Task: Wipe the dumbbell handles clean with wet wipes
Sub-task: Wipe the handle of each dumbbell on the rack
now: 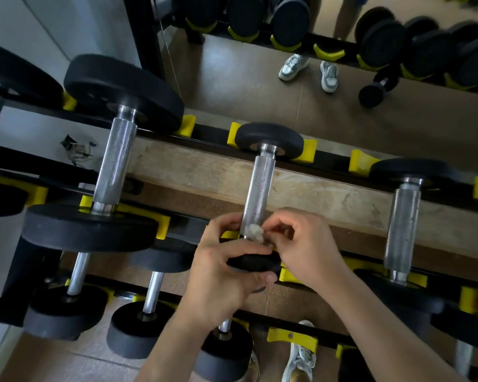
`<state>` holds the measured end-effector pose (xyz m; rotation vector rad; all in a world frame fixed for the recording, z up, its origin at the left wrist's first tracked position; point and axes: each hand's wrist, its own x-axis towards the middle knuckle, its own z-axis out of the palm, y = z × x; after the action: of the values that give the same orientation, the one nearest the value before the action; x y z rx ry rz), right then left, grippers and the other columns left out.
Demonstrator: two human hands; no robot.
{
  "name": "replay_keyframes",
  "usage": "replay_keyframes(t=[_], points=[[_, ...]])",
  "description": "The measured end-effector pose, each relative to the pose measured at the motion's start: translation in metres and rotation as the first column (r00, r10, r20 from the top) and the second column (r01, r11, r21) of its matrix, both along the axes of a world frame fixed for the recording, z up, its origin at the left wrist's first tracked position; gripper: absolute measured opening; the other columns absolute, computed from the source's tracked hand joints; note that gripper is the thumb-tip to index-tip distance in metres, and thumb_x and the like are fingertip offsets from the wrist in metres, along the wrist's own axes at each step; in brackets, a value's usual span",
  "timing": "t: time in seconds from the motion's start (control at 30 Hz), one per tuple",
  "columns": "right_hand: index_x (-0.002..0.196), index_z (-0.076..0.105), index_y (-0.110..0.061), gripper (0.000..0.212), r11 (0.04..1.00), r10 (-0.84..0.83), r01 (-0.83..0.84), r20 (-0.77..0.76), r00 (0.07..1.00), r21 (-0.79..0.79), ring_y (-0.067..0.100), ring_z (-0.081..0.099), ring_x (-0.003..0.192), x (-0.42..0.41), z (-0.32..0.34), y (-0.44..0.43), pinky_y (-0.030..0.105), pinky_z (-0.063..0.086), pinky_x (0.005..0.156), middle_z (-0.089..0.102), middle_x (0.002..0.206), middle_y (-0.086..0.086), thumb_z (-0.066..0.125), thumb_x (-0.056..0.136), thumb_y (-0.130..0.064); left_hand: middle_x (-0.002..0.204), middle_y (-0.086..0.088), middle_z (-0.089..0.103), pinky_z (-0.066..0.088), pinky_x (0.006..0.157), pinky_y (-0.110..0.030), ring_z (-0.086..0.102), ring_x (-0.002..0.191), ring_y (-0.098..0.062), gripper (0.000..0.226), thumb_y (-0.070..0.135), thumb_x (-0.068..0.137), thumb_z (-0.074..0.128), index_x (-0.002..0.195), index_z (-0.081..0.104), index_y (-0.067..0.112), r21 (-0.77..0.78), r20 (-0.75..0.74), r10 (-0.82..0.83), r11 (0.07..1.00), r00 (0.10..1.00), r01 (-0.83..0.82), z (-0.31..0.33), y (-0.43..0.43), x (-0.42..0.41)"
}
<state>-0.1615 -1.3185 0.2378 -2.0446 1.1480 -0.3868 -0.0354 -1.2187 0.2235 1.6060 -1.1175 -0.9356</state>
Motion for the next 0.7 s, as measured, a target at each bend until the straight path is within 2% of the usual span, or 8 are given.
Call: replay_keyframes(t=[0.13, 0.23, 0.3, 0.37, 0.53, 0.6, 0.63, 0.7], points=[[0.075, 0.072, -0.024, 0.02, 0.991, -0.134, 0.133, 0.008, 0.991, 0.024, 0.002, 0.062, 0.067, 0.001, -0.01, 0.006, 0.023, 0.051, 0.063, 0.067, 0.069, -0.015, 0.071, 0.08, -0.005, 0.123, 0.01, 0.052, 0.042, 0.092, -0.009, 0.052, 0.115, 0.006, 0.038, 0.027, 0.046, 0.088, 0.081, 0.078, 0.037, 0.003, -0.048, 0.03, 1.0, 0.998, -0.03, -0.002, -0.001, 0.007], [0.081, 0.074, -0.023, 0.013, 0.992, -0.116, 0.11, 0.097, 0.989, 0.062, -0.002, 0.063, 0.072, 0.014, 0.002, 0.01, 0.012, 0.049, 0.069, 0.07, 0.076, -0.015, 0.071, 0.083, -0.01, 0.119, 0.01, 0.055, 0.046, 0.092, -0.017, 0.055, 0.115, -0.006, 0.036, 0.039, 0.048, 0.086, 0.083, 0.078, 0.032, -0.015, -0.046, 0.039, 0.999, 0.998, -0.039, -0.003, -0.001, 0.008], [0.087, 0.074, -0.02, 0.01, 0.998, -0.008, 0.015, 0.091, 0.996, -0.068, -0.002, 0.062, 0.074, 0.023, 0.008, 0.012, 0.008, 0.047, 0.07, 0.07, 0.08, -0.012, 0.07, 0.084, -0.011, 0.113, 0.009, 0.055, 0.049, 0.087, -0.021, 0.057, 0.108, -0.013, 0.036, 0.041, 0.052, 0.084, 0.084, 0.075, 0.027, -0.02, 0.0, 0.052, 0.998, 0.999, -0.052, -0.002, -0.001, 0.002], [0.084, 0.072, -0.018, 0.008, 0.976, 0.053, -0.037, 0.068, 0.996, -0.215, 0.003, 0.061, 0.072, 0.021, 0.007, 0.008, 0.016, 0.049, 0.068, 0.068, 0.079, -0.008, 0.068, 0.084, -0.011, 0.113, 0.01, 0.054, 0.05, 0.082, -0.022, 0.058, 0.103, -0.012, 0.039, 0.042, 0.053, 0.083, 0.084, 0.068, 0.024, -0.018, 0.084, 0.048, 0.999, 0.995, -0.046, 0.0, 0.0, -0.004], [0.085, 0.068, -0.015, 0.008, 0.94, -0.07, 0.08, 0.042, 0.997, -0.331, 0.008, 0.056, 0.068, 0.005, 0.007, -0.015, 0.018, 0.044, 0.06, 0.062, 0.078, -0.005, 0.064, 0.086, -0.009, 0.123, 0.014, 0.047, 0.039, 0.08, -0.008, 0.05, 0.104, 0.002, 0.039, 0.04, 0.055, 0.079, 0.083, 0.055, 0.027, 0.07, 0.29, 0.001, 0.997, 0.957, -0.022, 0.008, -0.001, -0.016], [0.087, 0.069, -0.019, 0.008, 0.964, -0.213, 0.227, 0.105, 0.971, -0.138, 0.003, 0.058, 0.069, -0.006, 0.012, -0.021, 0.011, 0.043, 0.063, 0.064, 0.078, -0.009, 0.066, 0.088, -0.011, 0.125, 0.013, 0.047, 0.037, 0.089, -0.012, 0.048, 0.109, 0.002, 0.034, 0.046, 0.064, 0.071, 0.088, 0.057, 0.027, 0.065, 0.365, 0.028, 0.996, 0.931, -0.056, 0.013, 0.0, -0.025], [0.085, 0.068, -0.02, 0.009, 0.943, -0.33, 0.309, 0.213, 0.92, 0.126, 0.003, 0.061, 0.07, -0.014, 0.018, -0.025, 0.011, 0.045, 0.064, 0.066, 0.077, -0.009, 0.065, 0.089, -0.012, 0.125, 0.011, 0.048, 0.038, 0.095, -0.02, 0.048, 0.113, -0.001, 0.032, 0.05, 0.071, 0.066, 0.094, 0.06, 0.028, 0.04, 0.414, 0.073, 0.994, 0.907, -0.098, 0.018, 0.001, -0.032], [0.085, 0.067, -0.015, 0.012, 0.697, -0.571, 0.202, 0.363, 0.737, 0.688, 0.012, 0.066, 0.074, -0.036, 0.034, -0.026, 0.022, 0.052, 0.067, 0.07, 0.077, -0.001, 0.061, 0.091, -0.007, 0.12, 0.013, 0.054, 0.044, 0.094, -0.027, 0.053, 0.112, -0.005, 0.027, 0.051, 0.085, 0.059, 0.102, 0.062, 0.031, -0.051, 0.459, 0.228, 0.972, 0.859, -0.23, 0.034, -0.001, -0.052]])
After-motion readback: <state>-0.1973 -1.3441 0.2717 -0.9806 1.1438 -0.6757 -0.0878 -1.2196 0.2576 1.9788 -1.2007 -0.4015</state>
